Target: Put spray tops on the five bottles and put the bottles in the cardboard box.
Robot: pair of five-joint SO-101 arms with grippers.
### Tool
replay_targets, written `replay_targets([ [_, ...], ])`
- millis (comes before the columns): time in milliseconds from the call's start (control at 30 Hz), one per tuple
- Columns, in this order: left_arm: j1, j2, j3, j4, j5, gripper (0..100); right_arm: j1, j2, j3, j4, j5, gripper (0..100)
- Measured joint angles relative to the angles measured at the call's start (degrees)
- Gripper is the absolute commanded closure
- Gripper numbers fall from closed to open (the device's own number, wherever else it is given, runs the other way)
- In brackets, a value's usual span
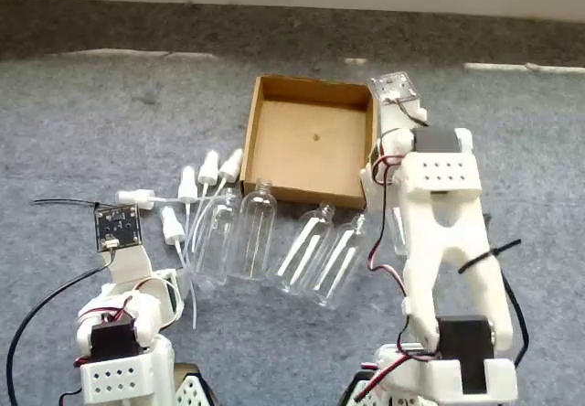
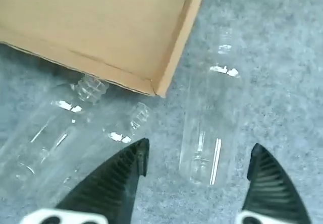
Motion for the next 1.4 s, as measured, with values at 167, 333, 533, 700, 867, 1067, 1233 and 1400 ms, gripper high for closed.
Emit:
replay_targets([
  [167,0.0,0.0,0.0,0.0,0.0,79,0.0,8.35,-3.6,0.0,3.52,71.2],
  [333,0.0,0.0,0.0,0.0,0.0,79,2.55,14.33,-6.77,0.0,6.51,71.2],
  [533,0.0,0.0,0.0,0.0,0.0,79,4.92,18.99,-10.37,-1.05,7.12,71.2],
  [700,0.0,0.0,0.0,0.0,0.0,79,4.92,23.74,-10.64,-5.63,7.12,71.2],
  [867,0.0,0.0,0.0,0.0,0.0,79,5.27,27.87,-10.64,-9.58,7.3,71.3],
  [1067,0.0,0.0,0.0,0.0,0.0,79,5.8,29.63,-10.64,-12.31,7.3,83.7],
  [1233,0.0,0.0,0.0,0.0,0.0,79,7.03,29.63,-10.64,-12.48,7.3,98.8],
  [1400,-2.37,0.0,0.0,0.0,-0.62,78,9.85,29.63,-10.64,-12.22,7.3,99.4],
])
